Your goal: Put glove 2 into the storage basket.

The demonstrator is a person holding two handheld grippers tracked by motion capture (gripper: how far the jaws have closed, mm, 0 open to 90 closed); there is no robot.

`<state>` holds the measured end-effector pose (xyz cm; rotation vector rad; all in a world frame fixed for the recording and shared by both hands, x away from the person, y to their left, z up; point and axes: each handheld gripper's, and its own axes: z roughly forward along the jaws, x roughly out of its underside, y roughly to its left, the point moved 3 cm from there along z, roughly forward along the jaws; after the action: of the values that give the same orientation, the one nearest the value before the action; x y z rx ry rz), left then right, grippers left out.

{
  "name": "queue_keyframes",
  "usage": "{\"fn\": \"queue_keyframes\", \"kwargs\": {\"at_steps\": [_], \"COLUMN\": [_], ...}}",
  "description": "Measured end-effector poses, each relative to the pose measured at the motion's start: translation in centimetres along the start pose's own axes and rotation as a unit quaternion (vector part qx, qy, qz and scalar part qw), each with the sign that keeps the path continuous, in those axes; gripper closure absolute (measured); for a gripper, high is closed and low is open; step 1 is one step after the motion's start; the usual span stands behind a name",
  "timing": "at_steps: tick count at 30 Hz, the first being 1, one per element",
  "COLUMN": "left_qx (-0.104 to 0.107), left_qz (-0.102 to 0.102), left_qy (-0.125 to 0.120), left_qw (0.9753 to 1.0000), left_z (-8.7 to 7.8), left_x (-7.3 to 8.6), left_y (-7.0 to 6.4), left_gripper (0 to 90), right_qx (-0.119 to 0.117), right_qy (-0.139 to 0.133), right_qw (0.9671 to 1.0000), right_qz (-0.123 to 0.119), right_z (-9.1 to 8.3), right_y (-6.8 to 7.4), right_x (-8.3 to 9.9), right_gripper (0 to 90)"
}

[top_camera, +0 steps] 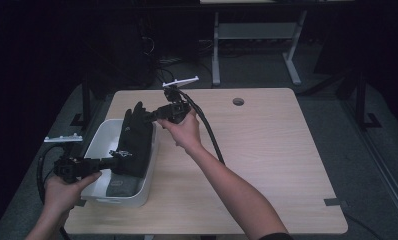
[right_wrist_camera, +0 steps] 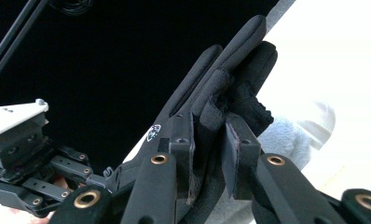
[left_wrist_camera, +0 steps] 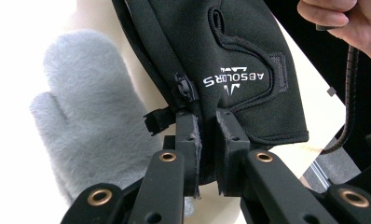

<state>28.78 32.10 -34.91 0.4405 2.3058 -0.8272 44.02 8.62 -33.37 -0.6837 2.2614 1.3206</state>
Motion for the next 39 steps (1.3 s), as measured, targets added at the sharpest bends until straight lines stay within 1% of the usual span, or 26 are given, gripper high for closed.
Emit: {"fn": "queue_keyframes", "kwargs": {"at_steps": [3,4,7,8,13,16,20,23,24,27,30,32,39], "left_qx": [-0.006,-0.007,-0.011,-0.012,-0.018,-0.02,-0.022,-0.02,-0.02,-0.018,-0.016,-0.014,-0.009], "left_qz": [-0.004,-0.004,-0.006,-0.009,-0.02,-0.022,-0.028,-0.035,-0.033,-0.039,-0.045,-0.044,-0.055], "left_qy": [-0.001,-0.001,-0.001,-0.001,-0.005,-0.003,0.001,0.005,0.007,0.01,0.015,0.023,0.033], "left_qw": [1.0,1.0,0.9999,0.9999,0.9996,0.9996,0.9994,0.9992,0.9992,0.999,0.9988,0.9987,0.9979], "left_z": [-0.3,-0.4,-0.6,-0.7,-1.1,-1.3,-1.4,-1.1,-1.0,-0.8,-0.8,-0.9,-0.5], "left_x": [0.1,0.1,0.3,0.4,0.9,1.2,1.5,1.8,1.9,2.3,2.7,2.9,3.7], "left_y": [0.3,0.5,0.9,1.1,2.0,2.5,3.0,3.3,3.4,3.7,4.0,4.2,4.7], "left_gripper": [81.8,81.8,81.8,81.8,81.7,81.7,81.6,81.5,81.5,81.5,81.3,81.1,81.1], "right_qx": [-0.003,-0.002,-0.003,-0.005,-0.007,-0.007,-0.007,-0.001,-0.002,0.0,0.002,0.004,0.008], "right_qy": [0.001,0.002,0.004,0.005,0.01,0.018,0.023,0.028,0.029,0.034,0.041,0.048,0.066], "right_qw": [1.0,1.0,1.0,1.0,0.9999,0.9998,0.9997,0.9996,0.9996,0.9994,0.9991,0.9989,0.9978], "right_qz": [0.001,-0.004,-0.007,-0.004,-0.004,-0.003,-0.001,-0.001,-0.001,0.001,0.004,0.0,0.006], "right_z": [0.4,0.6,1.2,1.4,2.5,3.2,3.9,4.5,4.7,5.3,5.8,6.2,7.2], "right_y": [0.2,0.2,0.4,0.5,0.6,0.6,0.4,0.0,-0.1,-0.3,-0.6,-0.8,-1.7], "right_x": [-0.2,-0.3,-0.4,-0.4,-0.5,-0.5,-0.3,-0.1,-0.1,0.2,0.5,0.8,1.8], "right_gripper": [75.6,75.5,75.5,75.5,75.5,75.5,75.5,75.5,75.5,75.5,75.5,75.5,75.4]}}
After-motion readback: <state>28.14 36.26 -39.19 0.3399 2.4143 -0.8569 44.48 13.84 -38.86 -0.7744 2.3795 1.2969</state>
